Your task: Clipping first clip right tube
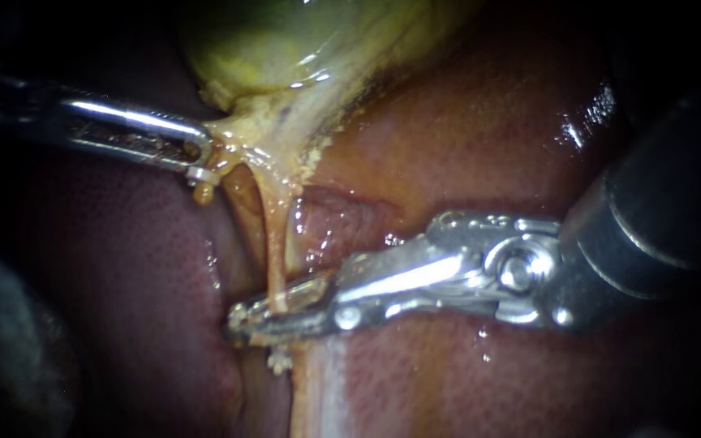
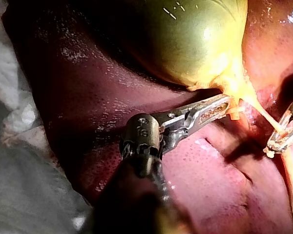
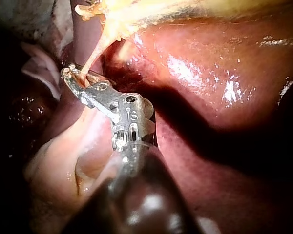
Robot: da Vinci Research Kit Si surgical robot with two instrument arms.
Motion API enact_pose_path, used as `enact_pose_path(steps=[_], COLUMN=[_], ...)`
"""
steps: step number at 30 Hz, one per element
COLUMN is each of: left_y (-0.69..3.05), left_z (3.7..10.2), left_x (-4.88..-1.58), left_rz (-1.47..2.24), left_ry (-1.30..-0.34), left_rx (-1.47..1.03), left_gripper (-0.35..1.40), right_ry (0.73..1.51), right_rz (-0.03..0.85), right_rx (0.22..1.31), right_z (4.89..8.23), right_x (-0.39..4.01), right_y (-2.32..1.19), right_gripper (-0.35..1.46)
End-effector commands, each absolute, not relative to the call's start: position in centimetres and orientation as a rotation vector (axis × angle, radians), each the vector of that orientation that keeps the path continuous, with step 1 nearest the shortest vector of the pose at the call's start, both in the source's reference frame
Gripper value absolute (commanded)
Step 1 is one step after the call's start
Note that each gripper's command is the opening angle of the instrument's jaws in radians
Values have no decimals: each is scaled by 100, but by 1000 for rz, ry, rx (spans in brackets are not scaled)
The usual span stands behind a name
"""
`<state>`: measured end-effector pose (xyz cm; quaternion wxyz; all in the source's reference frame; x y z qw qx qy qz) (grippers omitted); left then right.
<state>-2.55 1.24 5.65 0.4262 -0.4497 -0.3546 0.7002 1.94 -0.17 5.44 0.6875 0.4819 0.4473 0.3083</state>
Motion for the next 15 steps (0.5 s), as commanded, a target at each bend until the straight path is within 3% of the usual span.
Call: enact_pose_path(steps=[1, 15], left_y=[124, 126], left_z=[565, 567], left_x=[-254, -255], left_rz=[1750, 1751], left_ry=[-886, -886], left_rx=[-1123, -1124], left_gripper=[-35, -35], right_ry=[994, 977], right_rz=[705, 705], right_rx=[1092, 1087], right_z=[544, 546], right_x=[193, 191], right_y=[-17, -21], right_gripper=[-35, -35])
